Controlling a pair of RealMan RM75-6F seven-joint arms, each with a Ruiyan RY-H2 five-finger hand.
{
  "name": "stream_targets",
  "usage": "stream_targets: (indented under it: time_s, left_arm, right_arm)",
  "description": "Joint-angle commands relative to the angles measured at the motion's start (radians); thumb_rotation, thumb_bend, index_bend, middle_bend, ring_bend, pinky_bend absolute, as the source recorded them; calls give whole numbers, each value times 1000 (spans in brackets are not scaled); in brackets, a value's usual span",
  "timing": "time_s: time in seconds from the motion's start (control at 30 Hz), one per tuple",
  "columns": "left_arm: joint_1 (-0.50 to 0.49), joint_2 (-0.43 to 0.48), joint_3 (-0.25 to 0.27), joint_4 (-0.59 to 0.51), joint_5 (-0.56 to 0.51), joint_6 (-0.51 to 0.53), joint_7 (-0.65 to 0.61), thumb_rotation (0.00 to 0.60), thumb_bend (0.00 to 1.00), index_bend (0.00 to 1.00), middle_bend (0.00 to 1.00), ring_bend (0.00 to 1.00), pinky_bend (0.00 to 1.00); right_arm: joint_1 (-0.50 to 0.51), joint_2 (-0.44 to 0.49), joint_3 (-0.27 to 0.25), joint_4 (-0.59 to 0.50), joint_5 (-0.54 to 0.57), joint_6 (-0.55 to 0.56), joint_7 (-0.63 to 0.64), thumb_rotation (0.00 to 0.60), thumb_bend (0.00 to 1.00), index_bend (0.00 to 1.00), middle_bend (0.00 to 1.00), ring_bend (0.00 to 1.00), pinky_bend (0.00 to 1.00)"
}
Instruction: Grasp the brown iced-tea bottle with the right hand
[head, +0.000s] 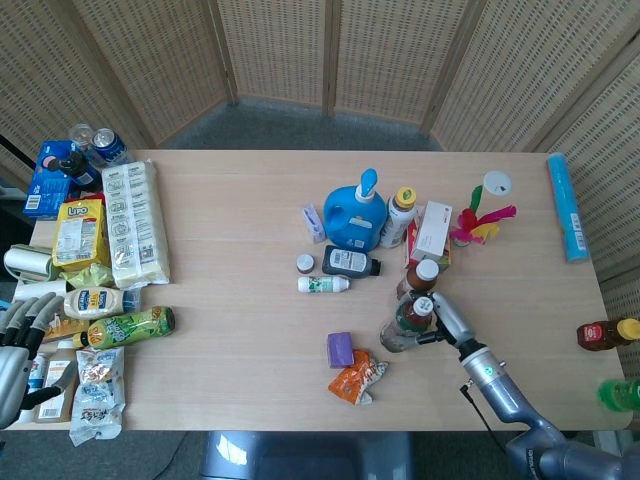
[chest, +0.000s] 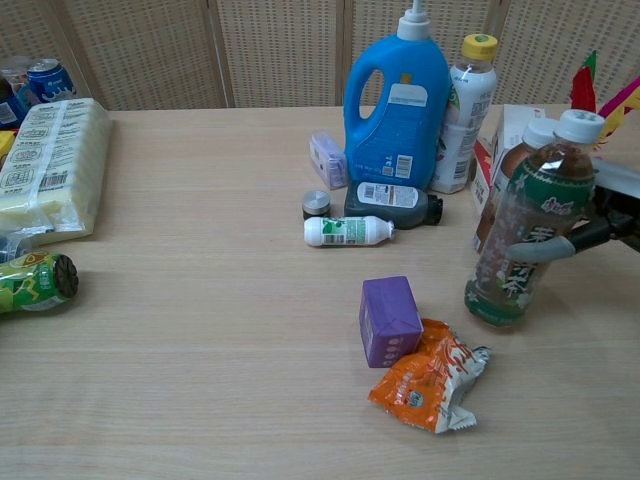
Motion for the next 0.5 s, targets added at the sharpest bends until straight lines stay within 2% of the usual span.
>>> stream_targets:
  time_s: [0.03, 0.5]
  left_arm:
    - [-1, -3, 0, 1, 1, -1, -1, 600, 376, 0, 0, 0, 0]
    - [25, -7, 14, 9, 36, 41, -19, 600, 374, 0, 0, 0, 0]
  right_arm:
    - [-11, 40, 3, -38, -1, 24, -22, 600, 133, 698, 1000, 686, 544]
    - [-24, 302, 54, -337, -11, 113, -157, 600, 127, 698, 1000, 687, 543]
